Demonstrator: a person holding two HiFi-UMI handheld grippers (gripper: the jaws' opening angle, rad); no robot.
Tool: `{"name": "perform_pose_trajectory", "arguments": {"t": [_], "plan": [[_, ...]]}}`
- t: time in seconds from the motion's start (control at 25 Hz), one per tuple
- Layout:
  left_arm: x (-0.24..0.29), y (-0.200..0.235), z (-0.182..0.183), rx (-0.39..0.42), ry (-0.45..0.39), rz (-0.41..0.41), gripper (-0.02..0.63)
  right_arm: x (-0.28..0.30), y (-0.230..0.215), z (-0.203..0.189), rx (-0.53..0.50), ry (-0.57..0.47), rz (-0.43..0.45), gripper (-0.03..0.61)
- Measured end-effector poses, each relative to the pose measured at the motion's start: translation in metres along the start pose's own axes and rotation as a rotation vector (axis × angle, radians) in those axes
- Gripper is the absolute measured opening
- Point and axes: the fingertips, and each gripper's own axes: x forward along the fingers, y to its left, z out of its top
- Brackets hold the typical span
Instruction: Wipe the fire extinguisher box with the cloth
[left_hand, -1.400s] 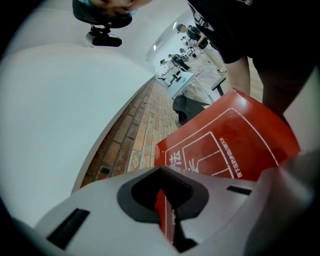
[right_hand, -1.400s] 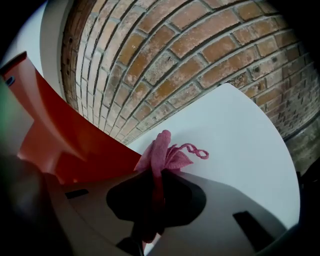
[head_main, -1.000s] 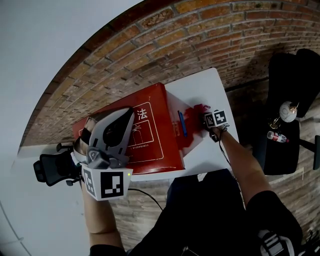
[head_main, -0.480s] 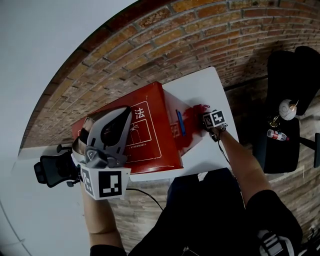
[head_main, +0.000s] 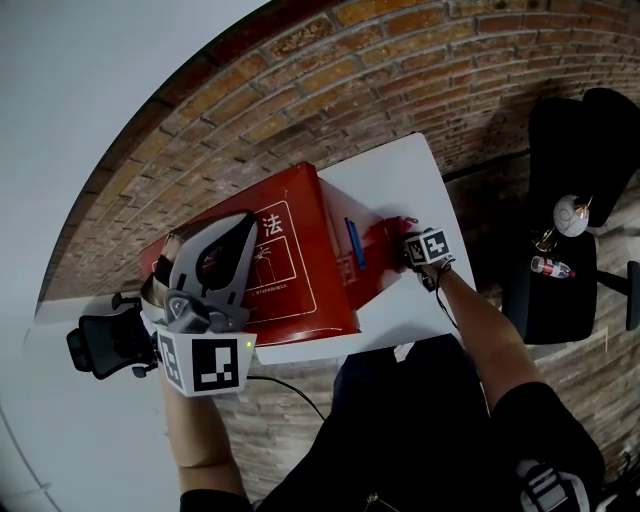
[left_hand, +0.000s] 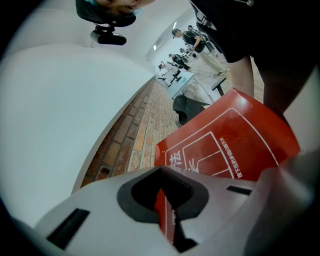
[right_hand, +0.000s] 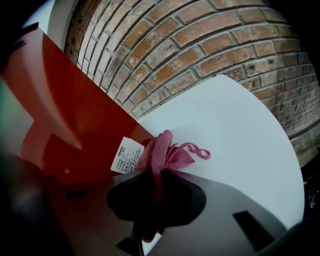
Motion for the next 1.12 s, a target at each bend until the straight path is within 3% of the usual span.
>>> {"name": "perform_pose_trajectory", "arguments": {"t": [0.16,1.12], "plan": [[0.0,0.0,0.0,-0.003,0.002,-0.001,0.028,-0.004,0.001,-0.002,-0.03,-0.018,-0.003,0.064],[0.0,0.001,0.002,-0.003,-0.003,-0.001,0.028,-0.017,0.006,-0.037,0.048,-0.012,0.026,0.064]]}}
